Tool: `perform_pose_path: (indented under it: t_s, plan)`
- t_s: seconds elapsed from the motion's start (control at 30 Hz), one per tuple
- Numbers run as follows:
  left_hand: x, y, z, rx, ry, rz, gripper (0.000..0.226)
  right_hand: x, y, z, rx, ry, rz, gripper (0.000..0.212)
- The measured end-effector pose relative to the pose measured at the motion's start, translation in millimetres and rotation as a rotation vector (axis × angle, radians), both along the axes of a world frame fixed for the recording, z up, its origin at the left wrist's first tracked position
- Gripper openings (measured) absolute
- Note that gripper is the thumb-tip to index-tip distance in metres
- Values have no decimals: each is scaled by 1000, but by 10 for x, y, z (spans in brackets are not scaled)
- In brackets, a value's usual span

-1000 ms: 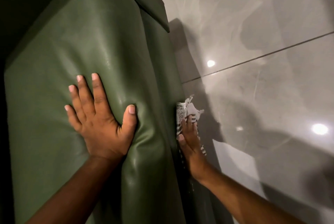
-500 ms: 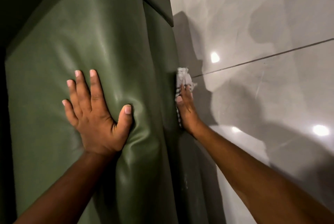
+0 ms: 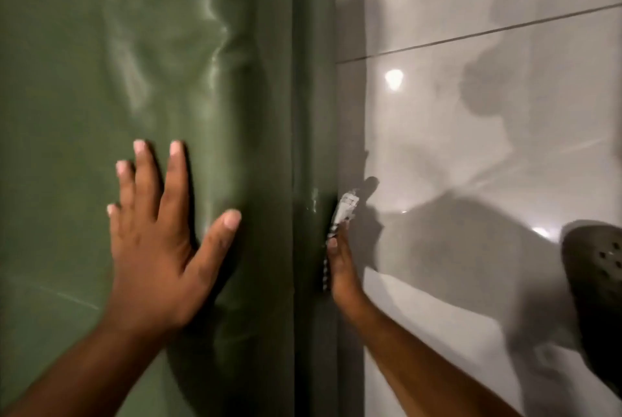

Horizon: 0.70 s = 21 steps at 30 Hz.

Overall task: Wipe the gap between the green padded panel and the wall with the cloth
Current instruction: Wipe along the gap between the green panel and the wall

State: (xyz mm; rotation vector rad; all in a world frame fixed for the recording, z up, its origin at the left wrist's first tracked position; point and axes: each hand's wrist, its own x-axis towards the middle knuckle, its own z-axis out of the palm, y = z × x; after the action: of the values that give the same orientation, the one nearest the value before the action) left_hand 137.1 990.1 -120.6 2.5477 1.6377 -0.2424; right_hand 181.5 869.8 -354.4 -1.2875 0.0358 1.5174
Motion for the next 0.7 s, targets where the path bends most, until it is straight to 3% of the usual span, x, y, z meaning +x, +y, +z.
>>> perform_pose_path:
  t_s: [0.07,0.2,0.37,0.43,0.5,0.63,0.7]
  plan:
    - [-144,-264,-68,33,11,11,86,-224,-308,146,5,1,-25,48]
    - [-112,-296,-238,165,-49,18,89,-532,-519,274,5,-94,-14,77]
    - [-128,-327,-315,229,-91,-2,85,-221,93,225,187,-453,-50,45]
    - [-131,-295,-329,245,-85,-2,83,-56,460,147,208,-542,-114,44]
    - [-142,-269,-347,252,-79,-1,83,116,733,-15,200,-491,-131,46]
    - [-135,-270,-366,254,-78,3,83,322,820,-302,56,-124,-128,61]
    - [-142,-261,-376,263,-86,11,83,195,601,-271,8,-14,-156,58]
